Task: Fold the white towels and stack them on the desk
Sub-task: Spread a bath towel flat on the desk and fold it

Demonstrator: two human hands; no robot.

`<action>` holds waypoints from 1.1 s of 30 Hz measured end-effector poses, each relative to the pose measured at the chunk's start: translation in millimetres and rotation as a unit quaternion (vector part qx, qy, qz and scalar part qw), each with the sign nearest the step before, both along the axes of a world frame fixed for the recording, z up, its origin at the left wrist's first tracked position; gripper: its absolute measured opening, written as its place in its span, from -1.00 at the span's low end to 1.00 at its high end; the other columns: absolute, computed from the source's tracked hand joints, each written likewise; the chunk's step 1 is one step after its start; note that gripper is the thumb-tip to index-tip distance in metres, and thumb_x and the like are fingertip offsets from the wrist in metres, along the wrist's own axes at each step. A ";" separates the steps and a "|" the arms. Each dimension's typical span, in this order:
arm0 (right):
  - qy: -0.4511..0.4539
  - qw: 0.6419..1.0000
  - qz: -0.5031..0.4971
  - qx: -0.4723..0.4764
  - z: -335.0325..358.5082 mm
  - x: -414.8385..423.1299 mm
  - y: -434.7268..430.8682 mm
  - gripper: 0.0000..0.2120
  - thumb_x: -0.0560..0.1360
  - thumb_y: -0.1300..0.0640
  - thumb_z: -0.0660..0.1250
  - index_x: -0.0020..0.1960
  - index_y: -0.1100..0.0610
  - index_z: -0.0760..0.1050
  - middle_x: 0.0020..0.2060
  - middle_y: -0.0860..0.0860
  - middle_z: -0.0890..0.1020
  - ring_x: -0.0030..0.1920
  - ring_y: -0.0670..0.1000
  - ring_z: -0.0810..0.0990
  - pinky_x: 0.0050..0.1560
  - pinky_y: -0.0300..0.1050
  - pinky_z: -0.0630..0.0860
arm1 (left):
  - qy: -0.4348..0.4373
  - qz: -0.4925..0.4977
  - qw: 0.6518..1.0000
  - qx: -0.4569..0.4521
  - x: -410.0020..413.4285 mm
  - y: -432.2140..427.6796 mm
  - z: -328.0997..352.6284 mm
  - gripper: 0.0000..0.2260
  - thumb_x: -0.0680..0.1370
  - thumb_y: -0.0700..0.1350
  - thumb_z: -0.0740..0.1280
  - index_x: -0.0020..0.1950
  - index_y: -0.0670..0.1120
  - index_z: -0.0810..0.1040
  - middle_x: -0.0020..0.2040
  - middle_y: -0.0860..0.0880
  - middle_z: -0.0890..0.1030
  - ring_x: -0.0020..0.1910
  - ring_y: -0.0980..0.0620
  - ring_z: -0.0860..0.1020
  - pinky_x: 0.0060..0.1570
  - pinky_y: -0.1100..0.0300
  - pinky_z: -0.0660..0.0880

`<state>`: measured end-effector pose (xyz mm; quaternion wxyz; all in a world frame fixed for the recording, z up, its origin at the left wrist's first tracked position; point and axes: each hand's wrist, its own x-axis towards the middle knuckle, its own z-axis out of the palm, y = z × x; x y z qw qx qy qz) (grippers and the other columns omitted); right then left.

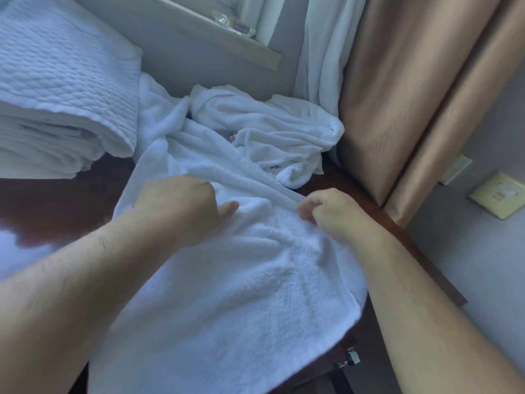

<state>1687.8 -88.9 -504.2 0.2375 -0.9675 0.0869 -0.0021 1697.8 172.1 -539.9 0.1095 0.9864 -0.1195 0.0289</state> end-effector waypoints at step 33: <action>0.151 0.972 0.149 -0.097 5.8 -40.6 118.2 -0.60 0.49 -0.16 0.21 -0.34 0.12 0.48 -0.55 -0.03 0.58 -0.56 -0.01 0.54 -0.45 -0.20 0.37 | 0.083 0.059 0.994 0.031 -34.1 60.2 -11.2 -0.36 0.53 0.37 0.09 0.56 0.18 0.09 0.61 -0.10 0.01 0.58 -0.15 0.01 0.44 -0.32 0.03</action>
